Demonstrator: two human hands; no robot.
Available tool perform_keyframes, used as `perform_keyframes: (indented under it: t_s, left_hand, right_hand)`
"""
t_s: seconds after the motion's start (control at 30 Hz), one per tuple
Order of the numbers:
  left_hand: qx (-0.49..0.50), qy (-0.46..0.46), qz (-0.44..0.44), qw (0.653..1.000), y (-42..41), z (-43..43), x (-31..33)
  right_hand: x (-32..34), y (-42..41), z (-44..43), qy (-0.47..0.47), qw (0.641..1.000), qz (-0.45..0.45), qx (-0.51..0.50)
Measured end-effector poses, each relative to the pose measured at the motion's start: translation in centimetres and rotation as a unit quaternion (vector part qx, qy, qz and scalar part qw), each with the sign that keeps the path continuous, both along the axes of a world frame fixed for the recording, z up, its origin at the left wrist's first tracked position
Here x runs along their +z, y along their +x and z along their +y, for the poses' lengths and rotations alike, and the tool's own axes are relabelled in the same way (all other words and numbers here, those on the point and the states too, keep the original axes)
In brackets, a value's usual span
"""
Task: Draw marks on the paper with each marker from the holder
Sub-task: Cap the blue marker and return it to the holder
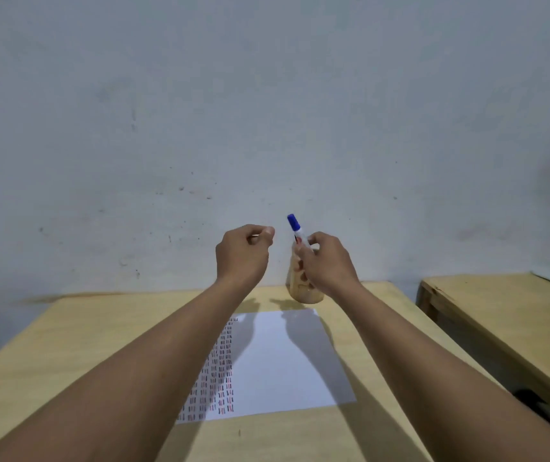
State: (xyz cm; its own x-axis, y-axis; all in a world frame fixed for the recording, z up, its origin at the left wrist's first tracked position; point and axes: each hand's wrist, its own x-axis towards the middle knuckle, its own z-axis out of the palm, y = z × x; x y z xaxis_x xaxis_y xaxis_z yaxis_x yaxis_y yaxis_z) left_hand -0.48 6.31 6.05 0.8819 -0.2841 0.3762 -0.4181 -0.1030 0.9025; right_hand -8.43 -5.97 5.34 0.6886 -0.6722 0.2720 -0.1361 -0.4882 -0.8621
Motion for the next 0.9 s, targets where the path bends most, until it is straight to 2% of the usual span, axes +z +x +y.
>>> perform_keyframes:
  t_s: [0.17,0.37,0.73,0.9]
  left_hand:
    - [-0.011,0.064,0.034,0.997,1.9,-3.6,-4.9]
    - [-0.061,0.135,0.024,0.989,2.9,-8.3,-8.4]
    - [-0.053,0.119,0.020,0.991,3.1,-10.8,-10.7]
    - [-0.055,0.118,0.015,0.991,3.2,-11.1,-10.9]
  right_hand:
    - [0.6,1.5,-4.2,-0.017,0.998,-0.047,-0.023]
    - [0.6,3.7,-7.9,-0.032,0.996,-0.060,-0.060]
    - [-2.8,4.7,-8.9,-0.092,0.990,0.103,-0.024]
    - [-2.5,4.3,-8.8,-0.086,0.991,0.100,-0.026]
